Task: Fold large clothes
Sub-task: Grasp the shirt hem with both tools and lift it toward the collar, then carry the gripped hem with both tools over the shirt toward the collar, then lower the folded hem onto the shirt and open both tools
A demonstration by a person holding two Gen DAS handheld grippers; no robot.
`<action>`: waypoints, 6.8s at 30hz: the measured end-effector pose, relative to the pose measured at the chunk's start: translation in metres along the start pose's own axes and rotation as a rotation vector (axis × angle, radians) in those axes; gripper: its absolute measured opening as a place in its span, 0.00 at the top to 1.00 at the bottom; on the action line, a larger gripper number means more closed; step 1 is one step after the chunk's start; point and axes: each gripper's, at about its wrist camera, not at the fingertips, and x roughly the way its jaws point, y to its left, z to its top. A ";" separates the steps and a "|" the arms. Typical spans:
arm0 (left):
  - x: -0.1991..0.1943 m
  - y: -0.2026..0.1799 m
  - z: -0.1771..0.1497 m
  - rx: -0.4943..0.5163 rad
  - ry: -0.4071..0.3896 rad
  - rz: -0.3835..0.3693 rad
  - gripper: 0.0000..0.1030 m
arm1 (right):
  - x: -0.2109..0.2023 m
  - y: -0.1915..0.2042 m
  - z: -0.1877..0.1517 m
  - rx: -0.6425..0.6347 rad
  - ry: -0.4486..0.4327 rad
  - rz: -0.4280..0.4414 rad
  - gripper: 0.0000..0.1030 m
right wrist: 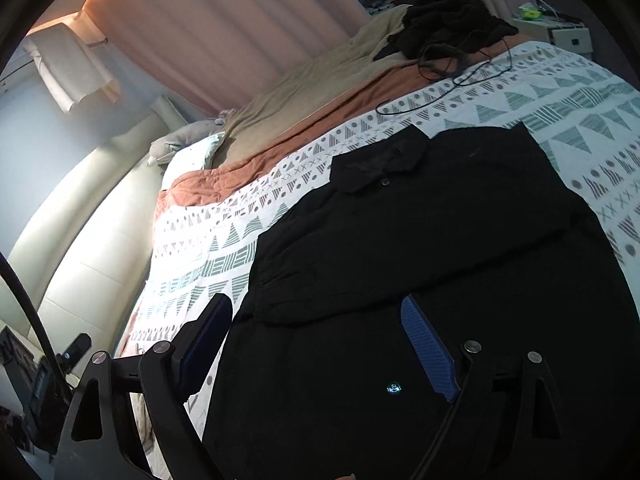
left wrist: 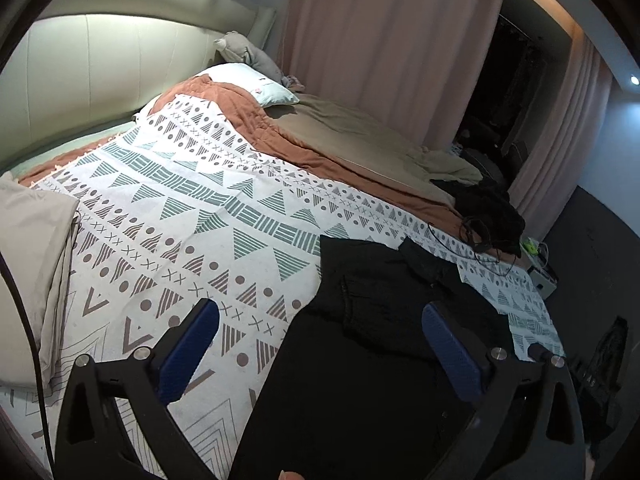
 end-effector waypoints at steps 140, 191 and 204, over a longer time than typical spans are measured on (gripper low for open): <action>-0.208 0.114 -0.135 -0.360 0.175 -0.517 0.95 | -0.373 -0.128 -0.222 0.241 -0.219 0.348 1.00; 0.108 0.039 0.044 -0.527 0.134 -0.322 0.94 | -0.076 -0.127 0.034 0.472 -0.255 0.165 0.96; 0.155 0.040 0.019 -0.487 0.208 -0.264 0.91 | -0.037 -0.126 0.045 0.391 -0.181 0.063 0.75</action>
